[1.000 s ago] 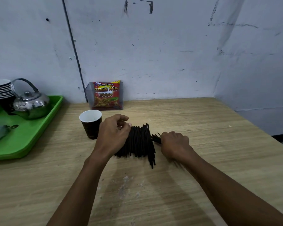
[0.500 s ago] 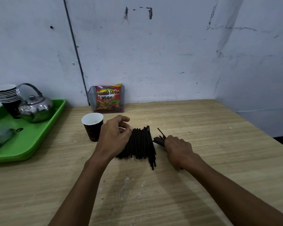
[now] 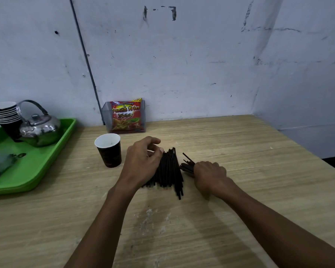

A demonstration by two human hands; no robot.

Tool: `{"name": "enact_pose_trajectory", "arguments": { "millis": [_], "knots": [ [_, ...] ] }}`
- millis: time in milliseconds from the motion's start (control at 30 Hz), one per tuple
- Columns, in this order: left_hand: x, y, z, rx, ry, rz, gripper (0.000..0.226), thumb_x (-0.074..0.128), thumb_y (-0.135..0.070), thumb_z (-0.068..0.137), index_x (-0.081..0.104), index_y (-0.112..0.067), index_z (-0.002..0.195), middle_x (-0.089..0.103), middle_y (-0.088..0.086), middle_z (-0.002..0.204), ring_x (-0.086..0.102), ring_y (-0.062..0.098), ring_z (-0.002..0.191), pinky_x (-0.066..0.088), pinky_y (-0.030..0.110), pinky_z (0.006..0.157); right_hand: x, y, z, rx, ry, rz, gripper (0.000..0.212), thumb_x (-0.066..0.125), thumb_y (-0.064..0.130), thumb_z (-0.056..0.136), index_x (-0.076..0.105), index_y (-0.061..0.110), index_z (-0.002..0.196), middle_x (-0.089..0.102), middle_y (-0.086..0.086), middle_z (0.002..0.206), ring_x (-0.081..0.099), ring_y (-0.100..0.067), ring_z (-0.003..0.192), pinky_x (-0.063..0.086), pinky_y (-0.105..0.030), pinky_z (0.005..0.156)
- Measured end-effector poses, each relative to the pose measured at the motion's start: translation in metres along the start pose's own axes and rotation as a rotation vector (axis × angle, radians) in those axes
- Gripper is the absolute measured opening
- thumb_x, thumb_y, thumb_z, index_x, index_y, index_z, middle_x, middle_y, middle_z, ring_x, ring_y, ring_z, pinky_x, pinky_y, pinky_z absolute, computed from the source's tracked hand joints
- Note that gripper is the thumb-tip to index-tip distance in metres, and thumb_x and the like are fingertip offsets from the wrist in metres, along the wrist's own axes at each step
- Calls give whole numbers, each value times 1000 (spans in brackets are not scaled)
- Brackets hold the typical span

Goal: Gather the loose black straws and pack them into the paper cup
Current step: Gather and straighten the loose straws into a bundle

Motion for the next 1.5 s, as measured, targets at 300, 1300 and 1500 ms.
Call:
{"name": "enact_pose_trajectory", "arguments": {
  "millis": [300,1300,1500],
  "knots": [
    [-10,0,1,-10,-63,-44,24,61,-17,94,66,-15,117,72,1,97,71,14,86,59,34,78,-6,-34,20,-84,-189,1063,10,45,9,100,51,8,108,61,-10,83,66,-25,71,57,-47,73],
    [86,-49,29,306,483,247,68,39,-55,98,16,-31,156,12,-14,165,14,4,150,22,35,121,41,-20,41,-222,-556,1415,18,53,6,95,64,0,81,69,-18,73,66,-31,63,53,-39,53],
    [84,-44,30,221,369,4,70,46,-56,96,19,-31,155,17,-13,164,14,2,150,20,35,122,40,-18,42,-254,-520,1461,18,60,14,89,64,11,72,66,-6,62,62,-23,54,49,-33,48]
  ]
}}
Point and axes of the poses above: each hand's wrist, its own z-axis towards the middle knuckle, its own x-axis out of the palm, y = z × x, the point moved 2 cm from there along z, towards the middle knuckle
